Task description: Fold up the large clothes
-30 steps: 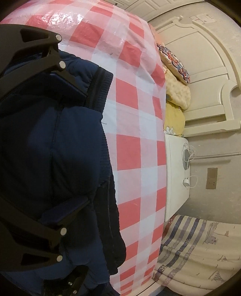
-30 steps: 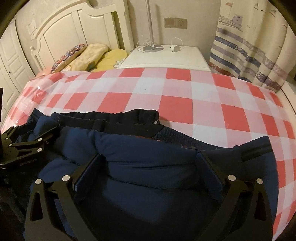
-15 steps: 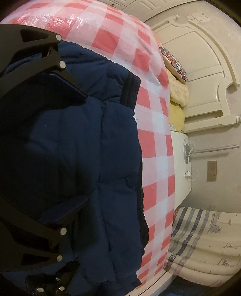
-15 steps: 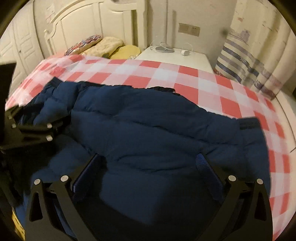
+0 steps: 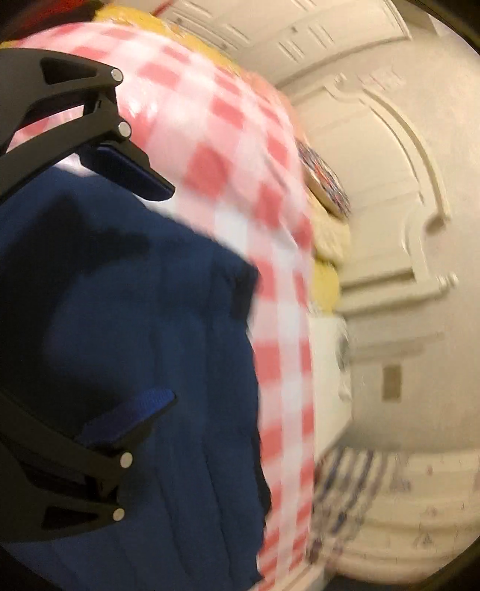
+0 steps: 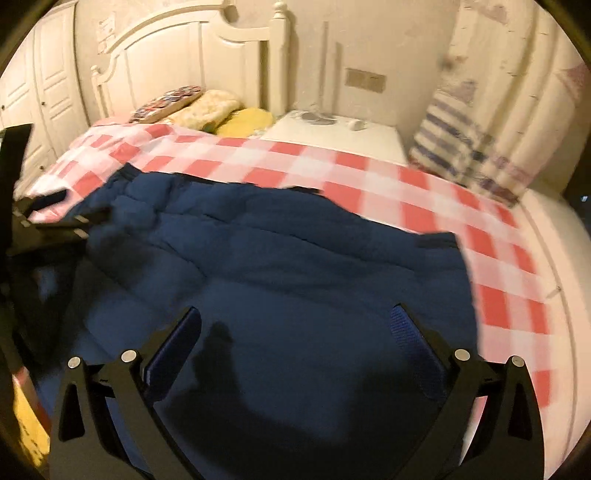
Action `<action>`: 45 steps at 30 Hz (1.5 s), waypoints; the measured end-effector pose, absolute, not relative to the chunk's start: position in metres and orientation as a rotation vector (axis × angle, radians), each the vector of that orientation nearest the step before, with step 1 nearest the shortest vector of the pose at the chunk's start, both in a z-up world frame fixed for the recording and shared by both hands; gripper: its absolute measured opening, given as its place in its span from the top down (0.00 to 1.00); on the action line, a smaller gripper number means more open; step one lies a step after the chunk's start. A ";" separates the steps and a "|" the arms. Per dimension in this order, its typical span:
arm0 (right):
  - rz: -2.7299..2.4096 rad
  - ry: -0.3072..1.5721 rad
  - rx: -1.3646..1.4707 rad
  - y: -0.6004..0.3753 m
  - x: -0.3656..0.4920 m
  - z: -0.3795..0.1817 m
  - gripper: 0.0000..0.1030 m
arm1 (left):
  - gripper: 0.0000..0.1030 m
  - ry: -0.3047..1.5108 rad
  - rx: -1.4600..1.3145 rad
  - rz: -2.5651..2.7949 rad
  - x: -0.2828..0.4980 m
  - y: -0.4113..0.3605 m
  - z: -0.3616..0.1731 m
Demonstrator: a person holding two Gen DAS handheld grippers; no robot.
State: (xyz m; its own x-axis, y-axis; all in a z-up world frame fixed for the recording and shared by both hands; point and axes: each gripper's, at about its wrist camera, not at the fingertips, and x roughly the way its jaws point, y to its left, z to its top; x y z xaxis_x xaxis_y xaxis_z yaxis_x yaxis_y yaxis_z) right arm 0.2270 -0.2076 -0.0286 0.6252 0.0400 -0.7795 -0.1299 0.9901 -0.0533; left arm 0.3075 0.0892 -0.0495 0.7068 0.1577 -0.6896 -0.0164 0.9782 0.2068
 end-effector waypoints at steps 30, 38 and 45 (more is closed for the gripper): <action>0.178 0.761 0.000 -0.191 0.173 -0.014 0.05 | 0.02 0.745 0.111 -0.084 0.247 0.046 -0.033; 0.214 0.842 -0.145 -0.157 0.173 -0.063 0.04 | 0.02 0.790 0.190 -0.088 0.253 0.025 -0.079; 0.221 0.842 -0.138 -0.161 0.167 -0.065 0.04 | 0.02 0.787 0.180 -0.098 0.249 0.031 -0.079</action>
State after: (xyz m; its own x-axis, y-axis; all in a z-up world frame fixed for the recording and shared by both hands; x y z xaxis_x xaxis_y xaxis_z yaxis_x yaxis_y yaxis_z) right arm 0.1675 -0.1609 -0.0650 0.6448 0.1394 -0.7515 -0.2483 0.9681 -0.0335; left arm 0.2487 0.0314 -0.0793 0.7023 -0.0206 -0.7116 0.1545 0.9802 0.1242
